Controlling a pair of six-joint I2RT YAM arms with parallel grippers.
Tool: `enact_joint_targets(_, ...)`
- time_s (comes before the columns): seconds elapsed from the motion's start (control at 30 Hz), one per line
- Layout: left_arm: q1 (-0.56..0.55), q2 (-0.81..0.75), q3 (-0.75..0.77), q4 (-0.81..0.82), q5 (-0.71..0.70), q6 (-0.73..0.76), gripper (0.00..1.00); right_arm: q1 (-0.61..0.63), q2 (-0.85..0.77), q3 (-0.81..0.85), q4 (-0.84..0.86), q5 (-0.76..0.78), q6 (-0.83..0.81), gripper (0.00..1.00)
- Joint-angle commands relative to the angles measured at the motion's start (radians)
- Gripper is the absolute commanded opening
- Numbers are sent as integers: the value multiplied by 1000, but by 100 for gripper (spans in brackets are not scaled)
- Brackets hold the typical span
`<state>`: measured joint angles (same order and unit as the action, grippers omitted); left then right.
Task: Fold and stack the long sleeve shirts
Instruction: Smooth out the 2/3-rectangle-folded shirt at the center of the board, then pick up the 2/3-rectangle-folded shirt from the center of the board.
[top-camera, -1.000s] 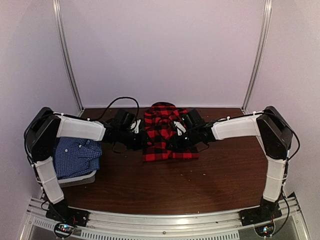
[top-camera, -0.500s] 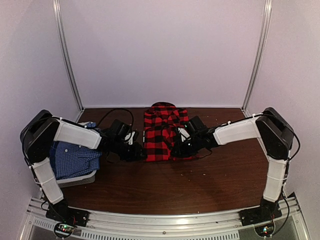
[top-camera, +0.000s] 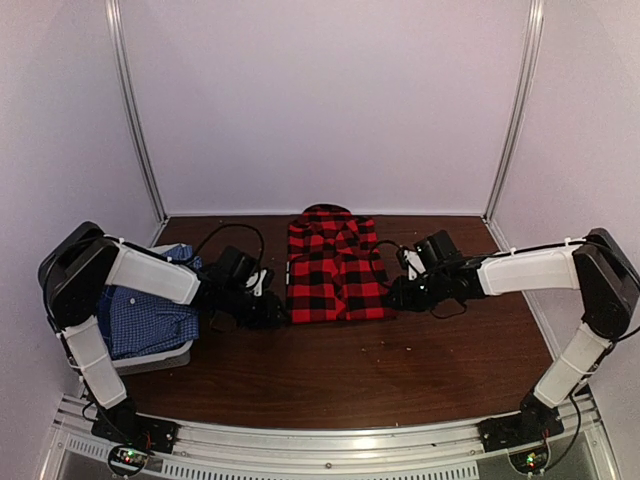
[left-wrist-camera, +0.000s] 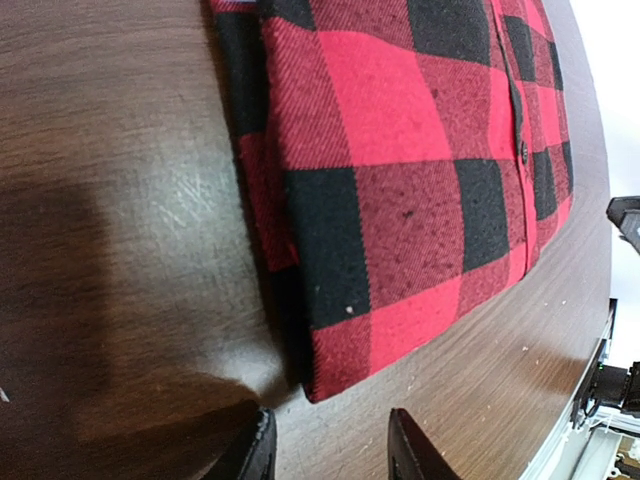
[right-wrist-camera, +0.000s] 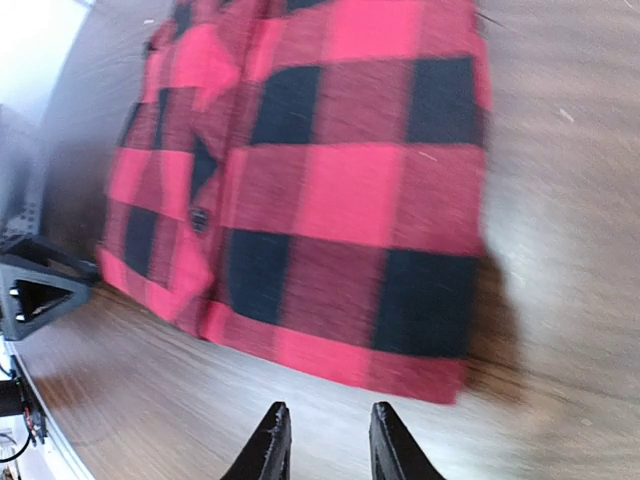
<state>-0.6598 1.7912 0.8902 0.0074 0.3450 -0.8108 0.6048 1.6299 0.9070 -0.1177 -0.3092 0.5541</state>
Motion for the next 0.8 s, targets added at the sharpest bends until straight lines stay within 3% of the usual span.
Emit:
enact_joint_targets(0.0, 8, -23, -10, 51, 0, -3, 39, -39, -54, -80, 8, 28, 16, 29)
enact_joint_targets(0.77, -21, 35, -9, 69, -6, -30, 39, -72, 60, -154, 163, -28, 43, 27)
